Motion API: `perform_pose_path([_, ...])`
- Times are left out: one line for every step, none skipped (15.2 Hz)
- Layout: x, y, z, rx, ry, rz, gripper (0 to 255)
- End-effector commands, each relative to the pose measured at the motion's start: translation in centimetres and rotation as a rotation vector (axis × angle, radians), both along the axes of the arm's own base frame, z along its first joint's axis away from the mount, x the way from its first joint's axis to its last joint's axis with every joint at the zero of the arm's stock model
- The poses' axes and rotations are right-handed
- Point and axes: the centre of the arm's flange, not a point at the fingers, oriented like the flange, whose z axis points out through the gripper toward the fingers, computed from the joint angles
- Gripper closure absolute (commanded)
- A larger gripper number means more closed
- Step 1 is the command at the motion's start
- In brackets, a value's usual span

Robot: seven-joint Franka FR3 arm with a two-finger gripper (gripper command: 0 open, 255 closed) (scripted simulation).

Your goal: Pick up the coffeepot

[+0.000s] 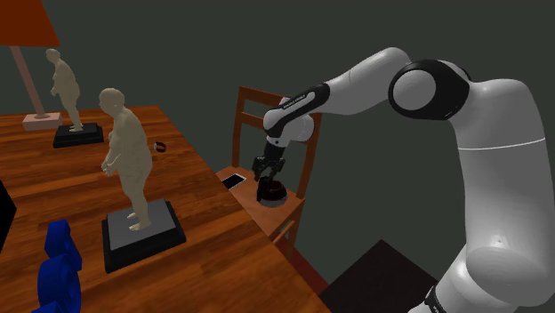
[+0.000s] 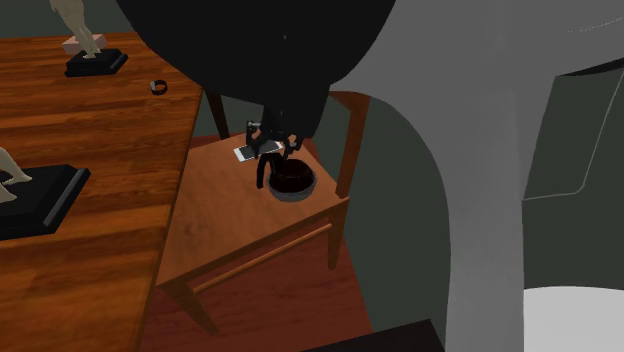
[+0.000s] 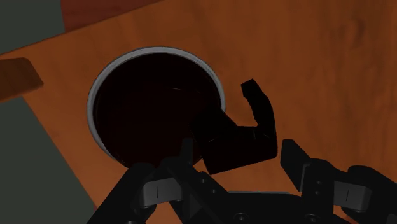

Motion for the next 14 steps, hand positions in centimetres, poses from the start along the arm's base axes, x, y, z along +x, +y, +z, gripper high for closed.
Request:
perform_pose_path([0.0,-0.1,1.1,0.0,-0.001,0.0,255])
perform_pose_path([0.0,-0.1,1.6,0.0,-0.001,0.0,255])
perform_pose_path([0.0,-0.1,2.1,0.0,-0.001,0.0,255])
perform_pose_path([0.0,-0.1,2.7,0.0,-0.001,0.0,255])
perform_pose_path([0.0,-0.1,3.2,0.0,-0.001,0.0,255])
perform_pose_path([0.0,-0.1,3.7,0.0,-0.001,0.0,255])
perform_pose_path([0.0,-0.1,4.3,0.0,-0.001,0.0,255])
perform_pose_path([0.0,-0.1,4.8,0.0,-0.001,0.0,255])
perform_pose_path([0.0,-0.1,5.3,0.0,-0.001,0.0,255])
perform_pose_path([0.0,-0.1,5.8,0.0,-0.001,0.0,255])
perform_pose_path([0.0,-0.1,6.4,0.0,-0.001,0.0,255])
perform_pose_path([0.0,-0.1,6.9,0.0,-0.001,0.0,255])
perform_pose_path([0.0,-0.1,7.0,0.0,-0.001,0.0,255])
perform_pose_path([0.0,-0.1,7.0,0.0,-0.001,0.0,255])
